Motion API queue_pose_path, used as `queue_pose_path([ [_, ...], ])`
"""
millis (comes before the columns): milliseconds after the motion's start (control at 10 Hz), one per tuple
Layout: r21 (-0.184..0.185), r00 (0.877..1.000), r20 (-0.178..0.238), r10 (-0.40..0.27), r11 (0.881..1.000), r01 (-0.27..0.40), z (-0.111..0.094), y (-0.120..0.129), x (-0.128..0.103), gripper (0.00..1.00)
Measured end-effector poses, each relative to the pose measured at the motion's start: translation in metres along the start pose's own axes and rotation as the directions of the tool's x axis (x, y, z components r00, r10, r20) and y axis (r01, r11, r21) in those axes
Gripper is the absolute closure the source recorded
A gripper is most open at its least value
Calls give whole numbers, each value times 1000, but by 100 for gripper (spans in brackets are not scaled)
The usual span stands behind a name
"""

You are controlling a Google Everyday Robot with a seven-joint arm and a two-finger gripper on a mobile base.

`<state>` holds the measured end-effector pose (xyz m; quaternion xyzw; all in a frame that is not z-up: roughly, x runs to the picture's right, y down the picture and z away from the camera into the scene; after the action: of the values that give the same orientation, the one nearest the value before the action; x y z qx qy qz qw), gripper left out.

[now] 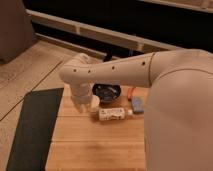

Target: Push the eraser across the table

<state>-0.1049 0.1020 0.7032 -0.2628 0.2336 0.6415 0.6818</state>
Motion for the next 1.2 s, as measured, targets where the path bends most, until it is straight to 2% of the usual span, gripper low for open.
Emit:
queue_pose_path([
  [100, 0, 1000, 0, 0, 1000, 0, 0, 0, 0, 96],
  [200, 1, 1000, 0, -1, 1000, 1, 0, 0, 0, 100],
  [400, 9, 1000, 15, -17, 1000, 17, 2, -2, -14, 100],
  [700, 38, 995, 49, -81, 996, 79, 12, -4, -62, 100],
  [900, 40, 987, 65, -144, 989, 141, 13, 10, -93, 100],
  [1000, 41, 984, 71, -163, 986, 160, 13, 14, -101, 100],
  [1200, 42, 984, 73, -164, 986, 162, 13, 13, -103, 100],
])
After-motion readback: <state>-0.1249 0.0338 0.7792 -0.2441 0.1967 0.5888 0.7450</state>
